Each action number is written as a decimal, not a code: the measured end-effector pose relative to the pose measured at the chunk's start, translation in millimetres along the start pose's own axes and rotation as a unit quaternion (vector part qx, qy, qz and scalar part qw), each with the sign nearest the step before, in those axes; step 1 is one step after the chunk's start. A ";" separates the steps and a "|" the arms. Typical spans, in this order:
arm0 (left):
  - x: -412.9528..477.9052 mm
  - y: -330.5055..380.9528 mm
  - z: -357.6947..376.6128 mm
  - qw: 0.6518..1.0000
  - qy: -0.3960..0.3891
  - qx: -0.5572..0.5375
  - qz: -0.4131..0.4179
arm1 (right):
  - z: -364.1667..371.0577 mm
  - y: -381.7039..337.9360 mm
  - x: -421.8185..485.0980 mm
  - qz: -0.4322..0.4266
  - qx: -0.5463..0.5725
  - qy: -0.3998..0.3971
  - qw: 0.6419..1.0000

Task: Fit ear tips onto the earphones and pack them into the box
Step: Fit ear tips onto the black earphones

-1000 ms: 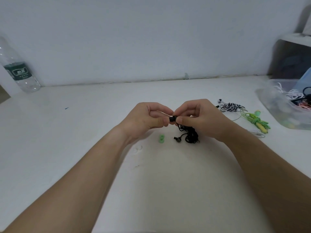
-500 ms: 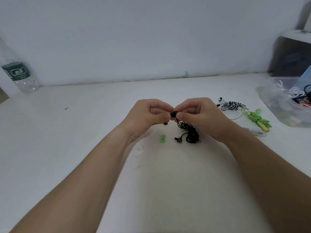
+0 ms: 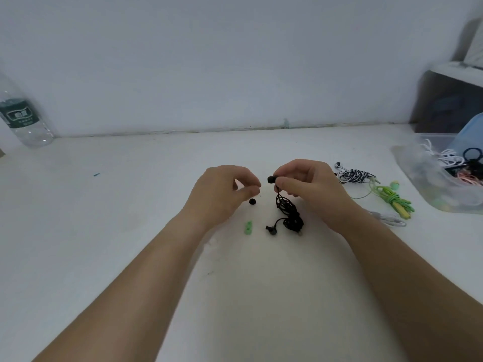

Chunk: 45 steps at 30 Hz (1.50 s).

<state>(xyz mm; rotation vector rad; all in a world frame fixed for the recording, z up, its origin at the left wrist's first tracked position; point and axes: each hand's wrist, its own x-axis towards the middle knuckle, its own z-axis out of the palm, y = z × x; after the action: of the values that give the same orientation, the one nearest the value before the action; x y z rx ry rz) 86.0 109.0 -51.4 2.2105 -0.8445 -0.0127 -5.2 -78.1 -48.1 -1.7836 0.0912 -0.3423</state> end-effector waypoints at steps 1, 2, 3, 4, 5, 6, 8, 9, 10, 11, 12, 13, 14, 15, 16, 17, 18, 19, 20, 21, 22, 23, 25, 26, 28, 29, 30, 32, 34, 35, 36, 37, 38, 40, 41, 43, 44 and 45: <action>0.1 0.1 0.2 0.998 -0.015 0.054 -0.007 | -0.9 1.1 0.5 0.008 -0.026 0.019 0.999; 0.5 0.2 1.5 0.995 -0.030 0.091 -0.013 | -2.7 2.5 0.7 0.017 -0.050 0.037 0.998; 0.8 0.6 2.1 0.992 -0.043 0.117 -0.015 | -2.7 3.9 0.7 0.026 -0.068 0.053 0.996; 1.0 2.2 3.3 0.990 -0.049 0.133 -0.016 | -2.6 5.2 0.5 0.034 -0.083 0.067 0.994; 1.2 4.5 2.3 0.988 -0.052 0.143 -0.015 | -0.5 6.9 0.8 0.037 -0.097 0.083 0.991; 0.8 6.1 2.4 0.987 -0.053 0.148 -0.013 | 2.4 9.0 0.6 0.035 -0.117 0.097 0.988; -0.1 7.2 2.8 0.988 -0.054 0.143 -0.012 | 10.4 12.3 1.1 0.023 -0.161 0.104 0.981; -0.7 7.3 3.0 0.989 -0.051 0.137 -0.011 | 14.4 13.7 1.2 0.017 -0.180 0.099 0.979; -1.4 6.7 3.5 0.990 -0.043 0.130 -0.008 | 18.3 15.5 0.8 0.010 -0.198 0.089 0.976; -1.9 6.0 4.1 0.992 -0.033 0.119 -0.006 | 21.3 17.0 -0.7 0.002 -0.219 0.078 0.973; -2.1 4.6 4.0 0.994 -0.020 0.107 -0.007 | 23.8 17.8 -2.3 -0.010 -0.236 0.070 0.969; -2.0 3.7 4.5 0.996 -0.006 0.091 -0.011 | 23.3 16.6 -4.2 -0.027 -0.245 0.064 0.967; -2.3 3.5 5.3 0.997 0.007 0.078 -0.018 | 20.9 13.7 -6.7 -0.048 -0.246 0.056 0.967; -2.3 3.6 4.8 0.997 0.021 0.069 -0.022 | 17.6 9.1 -9.1 -0.069 -0.244 0.040 0.967; -2.1 3.1 5.1 0.997 0.035 0.060 -0.023 | 14.1 4.3 -12.3 -0.087 -0.250 0.013 0.964; -1.5 2.4 5.1 0.997 0.047 0.050 -0.023 | 11.2 -0.5 -15.2 -0.096 -0.268 -0.028 0.958; -1.0 2.3 4.7 0.997 0.055 0.042 -0.023 | 9.2 -5.3 -18.1 -0.095 -0.297 -0.076 0.947; -0.6 2.4 4.6 0.997 0.058 0.036 -0.020 | 8.3 -9.1 -20.3 -0.085 -0.335 -0.119 0.931; -1.3 2.8 4.8 0.998 0.060 0.032 -0.015 | 8.2 -11.6 -21.3 -0.073 -0.372 -0.150 0.913; -1.2 2.8 4.2 0.998 0.061 0.028 -0.007 | 8.3 -14.4 -20.9 -0.060 -0.400 -0.162 0.900; -1.6 2.6 4.8 0.998 0.060 0.021 -0.001 | 7.6 -16.7 -19.6 -0.044 -0.412 -0.166 0.895; -3.8 1.8 4.9 0.998 0.059 0.010 0.002 | 7.8 -19.1 -19.1 -0.029 -0.412 -0.169 0.895; -5.3 2.7 6.3 0.997 0.068 -0.026 0.004 | 5.3 -22.0 -16.1 -0.009 -0.412 -0.181 0.893; -5.9 3.0 7.7 0.996 0.073 -0.052 0.002 | 5.2 -21.4 -15.6 -0.010 -0.414 -0.183 0.891; -6.5 3.9 9.2 0.990 0.072 -0.123 -0.009 | 7.6 -18.6 -15.1 -0.033 -0.410 -0.164 0.897; -6.3 4.9 9.8 0.985 0.067 -0.161 -0.011 | 8.7 -16.2 -14.8 -0.049 -0.394 -0.142 0.907; -6.7 6.5 10.4 0.979 0.062 -0.192 -0.009 | 8.8 -13.6 -14.8 -0.062 -0.365 -0.115 0.922; -6.2 8.0 10.6 0.969 0.055 -0.239 -0.005 | 8.5 -8.8 -12.2 -0.080 -0.299 -0.057 0.949; -6.4 10.4 10.2 0.956 0.047 -0.290 -0.012 | 7.2 -5.9 -8.8 -0.087 -0.249 -0.015 0.965; -6.3 11.3 9.8 0.948 0.042 -0.316 -0.019 | 6.9 -4.1 -7.0 -0.086 -0.222 -0.002 0.971; -6.2 11.9 9.9 0.940 0.038 -0.339 -0.026 | 6.2 -2.1 -5.9 -0.081 -0.194 0.006 0.978; -6.8 12.4 9.6 0.932 0.034 -0.359 -0.031 | 6.1 -0.5 -5.7 -0.075 -0.166 0.012 0.983; -7.0 12.2 9.8 0.926 0.032 -0.375 -0.036 | 5.8 0.4 -5.6 -0.071 -0.137 0.019 0.988; -6.4 12.3 10.5 0.915 0.031 -0.399 -0.041 | 4.5 0.5 -4.5 -0.070 -0.075 0.045 0.994; -6.2 12.1 10.6 0.912 0.029 -0.406 -0.045 | 4.7 -0.2 -3.7 -0.068 -0.044 0.057 0.995; -6.5 13.3 11.6 0.913 0.023 -0.405 -0.052 | 4.6 -2.0 -2.7 -0.059 0.006 0.077 0.995; -7.3 13.8 11.8 0.914 0.021 -0.401 -0.054 | 4.2 -2.4 -2.6 -0.052 0.025 0.083 0.995; -6.9 14.3 12.0 0.915 0.021 -0.398 -0.055 | 4.1 -3.0 -2.9 -0.045 0.040 0.086 0.994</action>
<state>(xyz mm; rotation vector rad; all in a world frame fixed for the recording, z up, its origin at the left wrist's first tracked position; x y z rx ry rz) 69.4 98.1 -52.2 1.4715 -0.5459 -0.3102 -7.2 -72.8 -46.6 -1.6792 0.1167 -0.5572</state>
